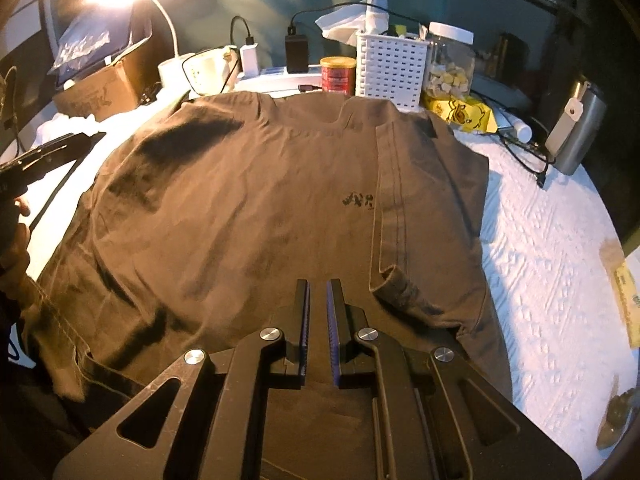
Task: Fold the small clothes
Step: 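Grasp the side edge of the T-shirt with the left gripper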
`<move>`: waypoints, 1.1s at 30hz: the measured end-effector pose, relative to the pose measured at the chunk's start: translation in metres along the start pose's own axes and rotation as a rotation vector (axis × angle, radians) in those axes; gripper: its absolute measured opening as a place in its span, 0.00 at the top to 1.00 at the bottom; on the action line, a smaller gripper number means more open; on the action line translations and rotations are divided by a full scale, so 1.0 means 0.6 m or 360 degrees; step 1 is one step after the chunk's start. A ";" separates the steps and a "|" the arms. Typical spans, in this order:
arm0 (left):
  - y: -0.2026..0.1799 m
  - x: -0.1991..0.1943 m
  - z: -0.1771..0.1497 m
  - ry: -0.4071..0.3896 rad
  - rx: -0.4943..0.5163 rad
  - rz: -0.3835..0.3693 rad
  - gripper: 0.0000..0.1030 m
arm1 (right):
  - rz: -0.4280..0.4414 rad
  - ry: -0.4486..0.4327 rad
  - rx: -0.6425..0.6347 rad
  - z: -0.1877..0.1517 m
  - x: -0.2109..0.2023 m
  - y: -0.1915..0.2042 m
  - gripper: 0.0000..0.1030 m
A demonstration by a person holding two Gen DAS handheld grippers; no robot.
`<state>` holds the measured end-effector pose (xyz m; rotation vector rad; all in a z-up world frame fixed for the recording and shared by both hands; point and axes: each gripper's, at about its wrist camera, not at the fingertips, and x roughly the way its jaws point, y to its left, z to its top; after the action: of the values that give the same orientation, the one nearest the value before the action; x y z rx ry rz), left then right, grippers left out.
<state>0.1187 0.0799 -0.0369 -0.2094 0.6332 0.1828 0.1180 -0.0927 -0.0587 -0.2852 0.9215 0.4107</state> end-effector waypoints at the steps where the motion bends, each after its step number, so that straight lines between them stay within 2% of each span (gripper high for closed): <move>1: 0.010 0.001 0.002 0.0000 -0.0004 0.0006 0.00 | -0.0009 0.0001 0.0003 0.004 0.000 0.003 0.90; 2: 0.019 0.002 0.002 0.0003 -0.0009 0.0011 0.00 | -0.0012 0.0002 0.0005 0.007 0.001 0.005 0.89; 4: 0.038 0.006 0.004 0.0012 -0.0026 0.0010 0.00 | -0.0021 0.0005 0.0001 0.014 0.003 0.013 0.79; 5: 0.049 0.008 0.006 0.0013 -0.0037 0.0009 0.00 | -0.0022 0.0007 -0.0001 0.017 0.004 0.017 0.78; 10: 0.089 0.024 0.016 0.0040 -0.0035 0.0017 0.00 | -0.0043 0.0007 -0.0027 0.042 0.008 0.042 0.78; 17: 0.124 0.066 0.043 0.0111 0.0072 -0.0004 0.00 | -0.0075 -0.0025 -0.0031 0.084 0.010 0.064 0.78; 22: 0.160 0.104 0.048 0.0161 0.0077 -0.0071 0.01 | -0.0098 0.0027 -0.0054 0.105 0.025 0.079 0.78; 26: 0.181 0.144 0.049 0.0257 0.0024 -0.0232 0.02 | -0.0155 0.0037 -0.0096 0.112 0.028 0.083 0.78; 28: 0.189 0.158 0.052 0.0270 -0.0013 -0.0285 0.05 | -0.0173 0.0041 -0.0092 0.114 0.028 0.080 0.78; 30: 0.193 0.171 0.053 0.0301 -0.0031 -0.0338 0.16 | -0.0184 0.0040 -0.0079 0.115 0.028 0.074 0.78; 31: 0.192 0.182 0.052 0.0339 -0.0027 -0.0342 0.18 | -0.0188 0.0039 -0.0068 0.115 0.028 0.072 0.78; 33: 0.188 0.199 0.048 0.0411 0.0003 -0.0342 0.29 | -0.0189 0.0036 -0.0051 0.114 0.028 0.068 0.78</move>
<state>0.2032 0.2080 -0.1016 -0.3005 0.8619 -0.0536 0.1568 -0.0252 -0.0359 -0.3727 0.9161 0.3134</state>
